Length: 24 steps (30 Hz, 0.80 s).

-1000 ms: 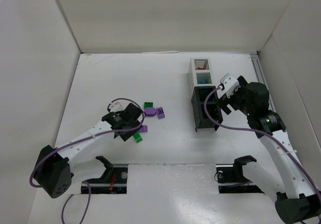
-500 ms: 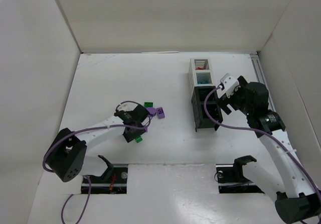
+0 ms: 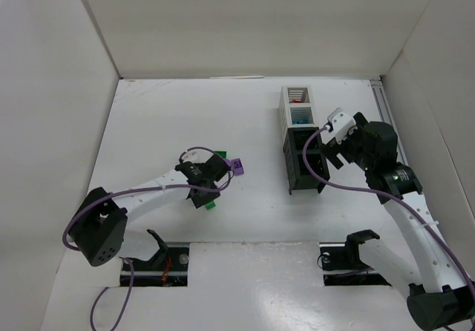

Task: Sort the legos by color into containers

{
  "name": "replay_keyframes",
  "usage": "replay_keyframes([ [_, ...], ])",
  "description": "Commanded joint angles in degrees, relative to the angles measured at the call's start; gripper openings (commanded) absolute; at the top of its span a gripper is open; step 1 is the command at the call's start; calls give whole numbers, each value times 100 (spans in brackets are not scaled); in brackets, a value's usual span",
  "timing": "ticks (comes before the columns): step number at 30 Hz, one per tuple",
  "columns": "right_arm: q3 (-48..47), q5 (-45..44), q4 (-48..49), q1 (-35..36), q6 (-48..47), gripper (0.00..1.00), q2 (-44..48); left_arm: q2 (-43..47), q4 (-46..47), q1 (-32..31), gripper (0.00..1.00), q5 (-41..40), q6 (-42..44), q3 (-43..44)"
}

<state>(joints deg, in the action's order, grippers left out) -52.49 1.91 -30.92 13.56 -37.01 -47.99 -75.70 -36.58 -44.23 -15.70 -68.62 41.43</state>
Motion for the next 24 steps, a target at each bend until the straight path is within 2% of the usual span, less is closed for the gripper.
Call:
replay_keyframes([
  [1, -7, -410, 130, 41, 247, 100, 140, 82, -315, -366, 16, -397, -64, 821],
  [5, 46, -911, 130, 41, 537, 100, 264, -76, 9, -499, 16, -521, 725, 1954],
  [8, 46, -1499, -10, 41, 862, 100, 377, -654, 730, -499, 16, -399, 1595, 2859],
  [10, 46, -1720, -81, -11, 1073, 100, 553, -1111, 950, -552, 16, -154, 2017, 3799],
  [12, 46, -1948, -81, -11, 1126, 100, 737, -1928, 1021, -621, 16, -152, 2519, 4511],
  [13, 107, -2019, -81, -64, 1205, 100, 930, -2209, 1021, -622, 16, -74, 2703, 5254],
  [14, 107, -2167, -81, -64, 1292, 100, 1027, -2795, 960, -674, 16, 49, 2835, 5661],
  [17, 247, -2362, -81, -64, 1433, 100, 1396, -3833, 732, -675, 16, 225, 3205, 7200],
  [20, 309, -2415, -28, -64, 1434, 100, 1616, -4381, 669, -675, 16, 410, 3434, 8175],
  [24, 309, -2468, 24, -64, 1434, 100, 1539, -4761, 896, -675, 18, 857, 3627, 8504],
])
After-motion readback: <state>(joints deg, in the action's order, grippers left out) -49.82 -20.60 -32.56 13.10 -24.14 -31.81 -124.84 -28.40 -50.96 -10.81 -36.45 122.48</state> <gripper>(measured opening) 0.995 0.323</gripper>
